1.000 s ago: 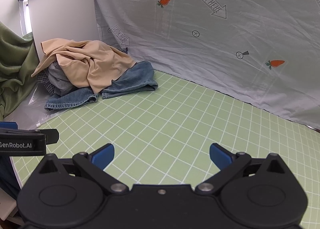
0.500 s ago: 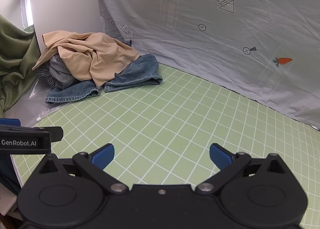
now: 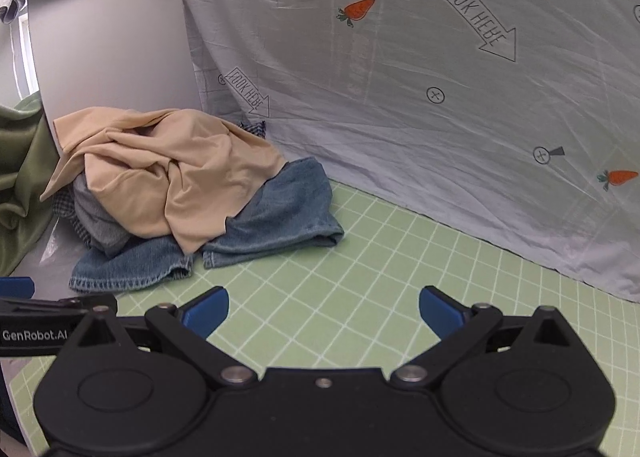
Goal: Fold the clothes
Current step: 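Grasp the beige shirt on the pile with both grippers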
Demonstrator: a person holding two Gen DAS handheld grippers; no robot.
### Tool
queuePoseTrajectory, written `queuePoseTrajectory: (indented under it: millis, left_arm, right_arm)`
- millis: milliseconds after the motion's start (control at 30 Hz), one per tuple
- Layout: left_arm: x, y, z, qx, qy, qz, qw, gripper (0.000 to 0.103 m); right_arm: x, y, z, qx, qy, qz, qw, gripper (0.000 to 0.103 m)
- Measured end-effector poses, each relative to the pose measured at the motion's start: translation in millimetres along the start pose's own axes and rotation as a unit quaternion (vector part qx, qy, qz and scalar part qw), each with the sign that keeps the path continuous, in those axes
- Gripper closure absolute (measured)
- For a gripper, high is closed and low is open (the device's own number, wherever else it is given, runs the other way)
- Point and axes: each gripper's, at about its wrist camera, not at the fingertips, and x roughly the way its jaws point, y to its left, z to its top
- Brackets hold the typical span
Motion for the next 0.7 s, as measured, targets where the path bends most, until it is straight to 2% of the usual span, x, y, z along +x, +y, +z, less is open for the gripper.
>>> queuePoseTrajectory:
  millis: [167, 367, 500, 567, 600, 633, 700]
  left_arm:
    - [60.4, 20.7, 50.7, -0.041, 0.006, 0.036, 0.9985, 0.000]
    - [113.3, 47.5, 87.5, -0.081, 0.001, 0.070, 0.9942, 0.002]
    - [134.3, 54.9, 93.7, -0.101, 0.003, 0.085, 0.9913, 0.022]
    - [137.8, 53.7, 93.4, -0.105, 0.001, 0.093, 0.9901, 0.025]
    - [138.3, 52.0, 93.3, -0.101, -0.001, 0.096, 0.9903, 0.027]
    - [138.1, 50.0, 93.4, -0.093, -0.003, 0.098, 0.9908, 0.030]
    - [136.2, 46.9, 92.5, -0.080, -0.007, 0.098, 0.9920, 0.037]
  right_arm:
    - [73.5, 17.2, 37.6, 0.010, 0.006, 0.023, 1.000, 0.004]
    - [170.6, 57.6, 71.1, -0.012, 0.027, 0.081, 0.996, 0.014]
    - [214.7, 83.9, 68.2, -0.016, 0.055, 0.117, 0.992, 0.026]
    - [231.1, 95.9, 61.0, -0.021, 0.073, 0.130, 0.989, 0.031]
    - [237.0, 99.8, 57.7, -0.021, 0.079, 0.134, 0.988, 0.038]
    - [242.4, 103.4, 54.5, -0.020, 0.084, 0.136, 0.987, 0.049]
    - [250.1, 109.7, 49.6, -0.020, 0.088, 0.143, 0.986, 0.060]
